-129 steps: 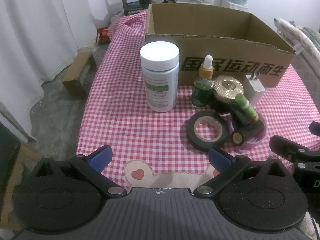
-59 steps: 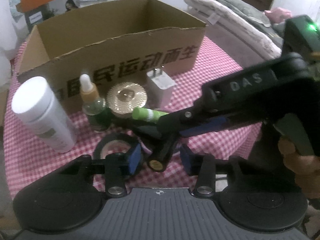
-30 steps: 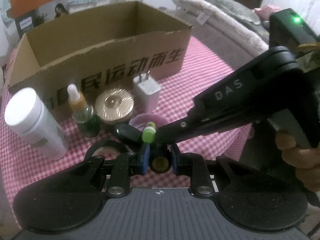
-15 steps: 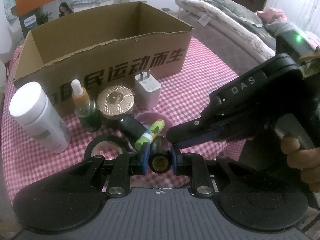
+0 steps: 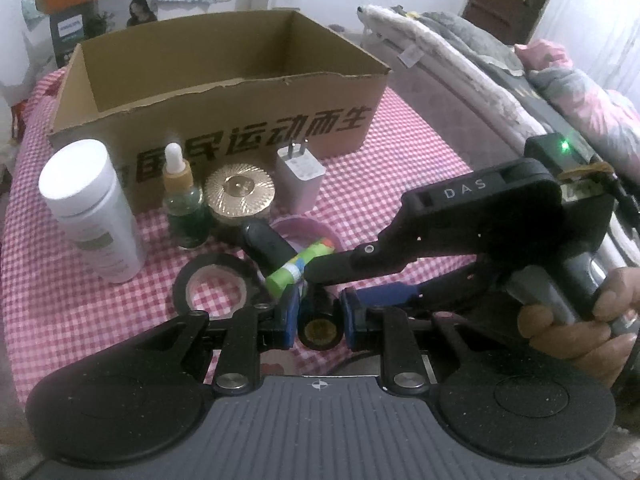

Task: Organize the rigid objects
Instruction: 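Lift the black tube out of the lavender bowl with the right gripper, then carry the black tube into the cardboard box and open the right gripper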

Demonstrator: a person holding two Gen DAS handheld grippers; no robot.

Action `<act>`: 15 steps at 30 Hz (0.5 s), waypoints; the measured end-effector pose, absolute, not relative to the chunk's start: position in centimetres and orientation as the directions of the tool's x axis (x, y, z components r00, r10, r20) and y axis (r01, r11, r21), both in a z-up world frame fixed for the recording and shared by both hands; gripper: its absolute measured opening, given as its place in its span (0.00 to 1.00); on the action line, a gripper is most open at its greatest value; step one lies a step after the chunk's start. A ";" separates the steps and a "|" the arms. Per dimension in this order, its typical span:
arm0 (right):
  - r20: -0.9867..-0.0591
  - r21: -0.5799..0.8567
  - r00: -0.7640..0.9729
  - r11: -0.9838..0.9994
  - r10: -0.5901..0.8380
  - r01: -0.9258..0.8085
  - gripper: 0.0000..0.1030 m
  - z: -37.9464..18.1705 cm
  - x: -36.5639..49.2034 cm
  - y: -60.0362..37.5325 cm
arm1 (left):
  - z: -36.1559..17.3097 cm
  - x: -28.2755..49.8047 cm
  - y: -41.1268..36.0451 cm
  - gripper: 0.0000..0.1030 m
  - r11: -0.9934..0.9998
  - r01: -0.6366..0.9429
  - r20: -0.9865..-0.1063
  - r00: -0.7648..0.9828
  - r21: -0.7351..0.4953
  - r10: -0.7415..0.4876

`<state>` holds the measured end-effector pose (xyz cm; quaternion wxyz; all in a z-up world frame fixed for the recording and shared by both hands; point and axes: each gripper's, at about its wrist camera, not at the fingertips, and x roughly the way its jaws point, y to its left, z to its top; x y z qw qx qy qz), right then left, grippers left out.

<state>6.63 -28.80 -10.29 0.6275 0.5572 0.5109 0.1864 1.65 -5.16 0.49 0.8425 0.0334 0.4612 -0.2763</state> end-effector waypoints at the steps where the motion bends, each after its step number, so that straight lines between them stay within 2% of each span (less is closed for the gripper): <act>1: -0.425 0.893 0.414 0.299 0.805 0.336 0.34 -10.4 6.4 -28.9 | 0.5 1.6 -5.1 0.20 0.846 0.495 -0.796 0.421 -0.200 -0.435; 5: -0.416 0.899 0.434 0.291 0.799 0.327 0.28 -10.6 6.1 -28.7 | 0.3 1.3 -4.9 0.20 0.848 0.490 -0.799 0.418 -0.202 -0.432; 9: -0.414 0.904 0.449 0.298 0.792 0.307 0.26 -10.4 5.7 -28.2 | 0.9 0.6 -4.5 0.20 0.845 0.493 -0.787 0.428 -0.209 -0.444; 15: -0.424 0.904 0.485 0.389 0.765 0.176 0.26 -6.4 5.3 -26.9 | 3.8 -0.4 -3.8 0.21 0.848 0.503 -0.737 0.508 -0.167 -0.446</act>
